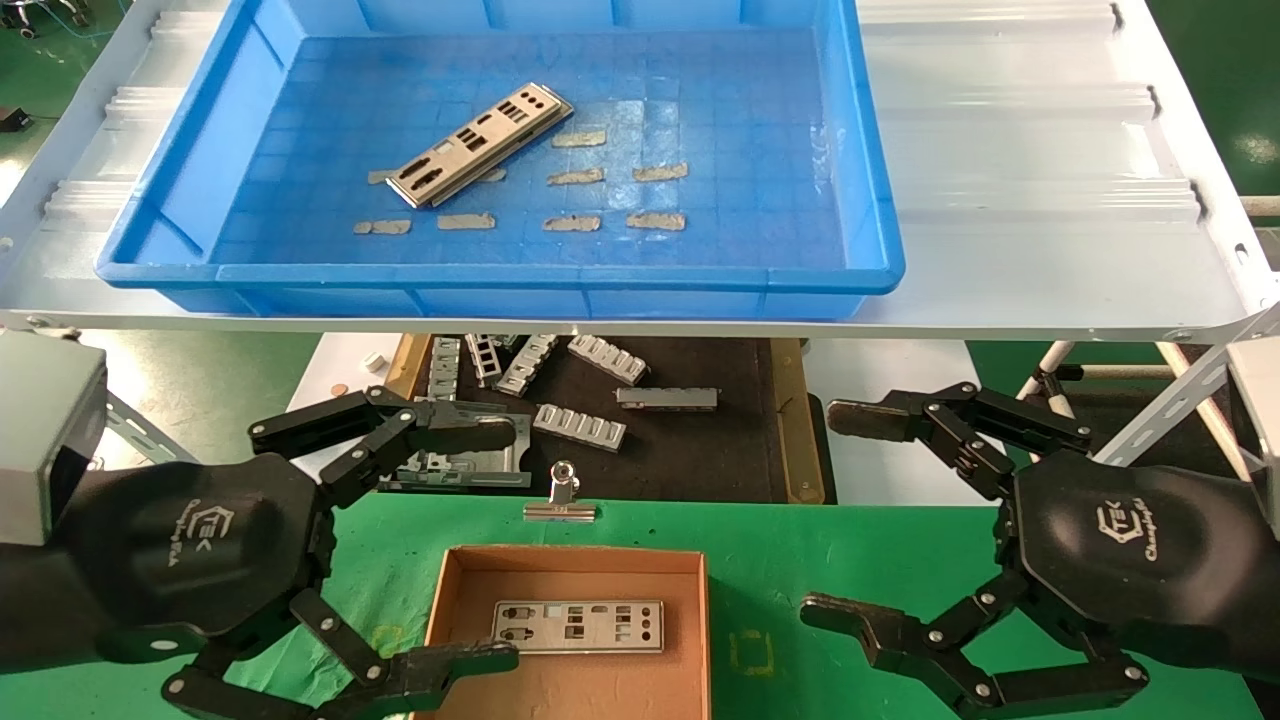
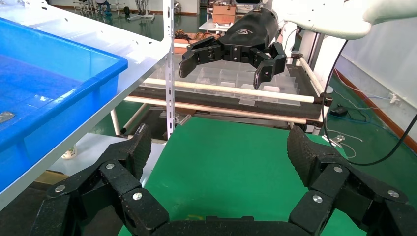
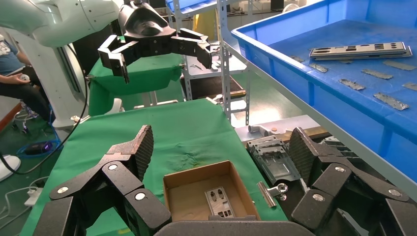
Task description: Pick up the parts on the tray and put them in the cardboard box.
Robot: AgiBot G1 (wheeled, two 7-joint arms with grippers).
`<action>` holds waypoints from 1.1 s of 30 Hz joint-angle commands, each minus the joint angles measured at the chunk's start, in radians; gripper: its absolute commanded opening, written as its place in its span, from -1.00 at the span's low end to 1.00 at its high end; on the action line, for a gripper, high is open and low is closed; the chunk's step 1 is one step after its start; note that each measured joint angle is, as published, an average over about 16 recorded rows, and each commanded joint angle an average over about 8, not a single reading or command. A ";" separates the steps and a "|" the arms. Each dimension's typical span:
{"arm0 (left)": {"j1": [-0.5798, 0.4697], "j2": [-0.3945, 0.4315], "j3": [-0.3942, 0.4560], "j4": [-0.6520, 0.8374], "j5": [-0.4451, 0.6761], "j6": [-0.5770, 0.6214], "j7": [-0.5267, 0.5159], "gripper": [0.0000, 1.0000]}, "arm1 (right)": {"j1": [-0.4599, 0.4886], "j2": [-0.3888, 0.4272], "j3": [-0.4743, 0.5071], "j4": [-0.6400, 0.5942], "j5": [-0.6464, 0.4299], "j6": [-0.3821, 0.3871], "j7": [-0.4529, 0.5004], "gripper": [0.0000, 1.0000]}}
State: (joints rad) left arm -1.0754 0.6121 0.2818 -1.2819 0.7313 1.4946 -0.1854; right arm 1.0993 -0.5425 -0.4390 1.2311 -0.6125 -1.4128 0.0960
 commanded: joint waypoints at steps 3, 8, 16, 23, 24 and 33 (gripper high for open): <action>0.000 0.000 0.000 0.000 0.000 0.000 0.000 1.00 | 0.000 0.000 0.000 0.000 0.000 0.000 0.000 1.00; 0.000 0.000 0.000 0.000 0.000 0.000 0.000 1.00 | 0.000 0.000 0.000 0.000 0.000 0.000 0.000 1.00; 0.000 0.000 0.000 0.000 0.000 0.000 0.000 1.00 | 0.000 0.000 0.000 0.000 0.000 0.000 0.000 1.00; 0.000 0.000 0.000 0.000 0.000 0.000 0.000 1.00 | 0.000 0.000 0.000 0.000 0.000 0.000 0.000 1.00; 0.000 0.000 0.000 0.000 0.000 0.000 0.000 1.00 | 0.000 0.000 0.000 0.000 0.000 0.000 0.000 1.00; 0.000 0.000 0.000 0.000 0.000 0.000 0.000 1.00 | 0.000 0.000 0.000 0.000 0.000 0.000 0.000 1.00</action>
State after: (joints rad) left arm -1.0753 0.6121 0.2818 -1.2820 0.7313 1.4946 -0.1854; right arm 1.0993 -0.5425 -0.4390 1.2311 -0.6125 -1.4128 0.0960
